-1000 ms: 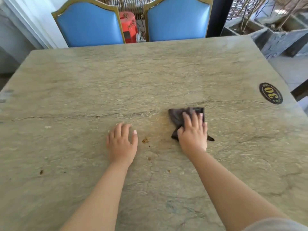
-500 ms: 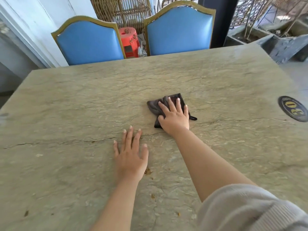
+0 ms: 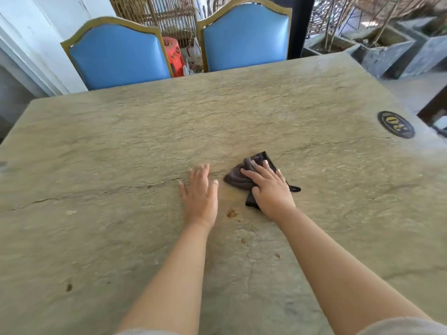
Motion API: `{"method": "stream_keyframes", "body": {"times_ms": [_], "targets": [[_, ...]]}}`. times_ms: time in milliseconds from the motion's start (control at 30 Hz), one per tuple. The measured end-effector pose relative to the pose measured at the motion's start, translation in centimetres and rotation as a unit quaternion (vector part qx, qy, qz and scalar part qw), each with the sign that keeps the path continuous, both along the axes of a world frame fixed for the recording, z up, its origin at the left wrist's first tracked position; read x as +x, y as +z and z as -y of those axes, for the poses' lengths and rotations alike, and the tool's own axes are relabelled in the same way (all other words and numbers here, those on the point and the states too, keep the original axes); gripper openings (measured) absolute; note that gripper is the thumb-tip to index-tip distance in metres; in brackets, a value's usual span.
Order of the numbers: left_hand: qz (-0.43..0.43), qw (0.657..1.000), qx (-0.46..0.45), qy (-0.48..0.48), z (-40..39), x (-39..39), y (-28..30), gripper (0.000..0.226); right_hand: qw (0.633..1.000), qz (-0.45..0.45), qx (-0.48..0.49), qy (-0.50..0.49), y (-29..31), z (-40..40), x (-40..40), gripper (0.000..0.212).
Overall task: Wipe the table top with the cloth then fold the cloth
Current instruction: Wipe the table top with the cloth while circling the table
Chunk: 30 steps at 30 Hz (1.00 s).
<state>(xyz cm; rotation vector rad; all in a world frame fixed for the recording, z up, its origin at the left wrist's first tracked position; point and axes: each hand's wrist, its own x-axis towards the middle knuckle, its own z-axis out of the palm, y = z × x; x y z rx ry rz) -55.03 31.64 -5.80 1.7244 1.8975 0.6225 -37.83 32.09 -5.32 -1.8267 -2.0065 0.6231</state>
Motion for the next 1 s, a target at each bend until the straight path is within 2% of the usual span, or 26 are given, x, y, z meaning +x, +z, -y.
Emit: {"method": "stream_keyframes", "body": {"times_ms": [67,100,233,300,333,400,433,500,567,633,767,833,900,1000], "targets": [[0.142,0.990,0.001,-0.013,1.7,-1.7,1.1,0.060,0.998,-0.025,0.013,0.058,0.3,3.8,-2.5,0.057],[0.165,0.986,0.008,-0.018,2.9,-2.7,1.5,0.061,0.995,-0.044,0.009,0.085,0.6,5.7,-3.5,0.057],[0.062,0.997,0.048,-0.015,8.5,-7.7,1.1,0.068,0.972,-0.165,-0.106,0.131,2.5,11.5,-6.2,0.055],[-0.003,0.997,0.074,-0.024,10.4,-9.4,0.2,0.069,0.964,-0.216,-0.125,0.089,4.0,11.5,-6.4,0.055],[-0.040,0.995,0.085,-0.035,11.0,-9.7,-0.3,0.068,0.971,-0.215,-0.095,0.041,4.3,10.6,-5.8,0.055],[-0.112,0.989,0.080,-0.055,11.8,-9.6,-0.8,0.069,0.987,-0.142,-0.016,-0.076,4.3,7.9,-3.8,0.053],[-0.140,0.985,0.078,-0.058,11.9,-9.5,-1.0,0.070,0.990,-0.081,-0.008,-0.119,3.9,6.7,-2.7,0.053],[-0.172,0.981,0.078,-0.051,11.8,-9.1,-1.1,0.071,0.987,0.022,-0.061,-0.150,2.4,5.2,-1.6,0.056],[-0.187,0.978,0.077,-0.047,11.6,-9.0,-1.3,0.069,0.980,0.078,-0.093,-0.157,1.0,4.4,-2.5,0.058],[-0.204,0.975,0.082,-0.035,11.6,-9.1,-1.5,0.067,0.984,0.093,-0.074,-0.129,0.6,3.9,-5.2,0.060],[-0.200,0.975,0.084,0.042,11.3,-9.2,-1.5,0.068,0.992,0.087,-0.034,0.090,1.0,5.8,-11.1,0.061],[-0.209,0.973,0.069,0.064,11.2,-9.2,-1.4,0.069,0.985,0.089,-0.011,0.150,0.7,6.5,-11.3,0.060],[-0.219,0.972,0.046,0.066,11.2,-9.1,-1.4,0.071,0.985,0.113,0.006,0.130,0.1,4.7,-9.9,0.060],[-0.239,0.969,0.021,0.055,11.1,-9.2,-1.4,0.073,0.988,0.149,-0.029,-0.002,0.1,-0.9,-9.0,0.062]]}}
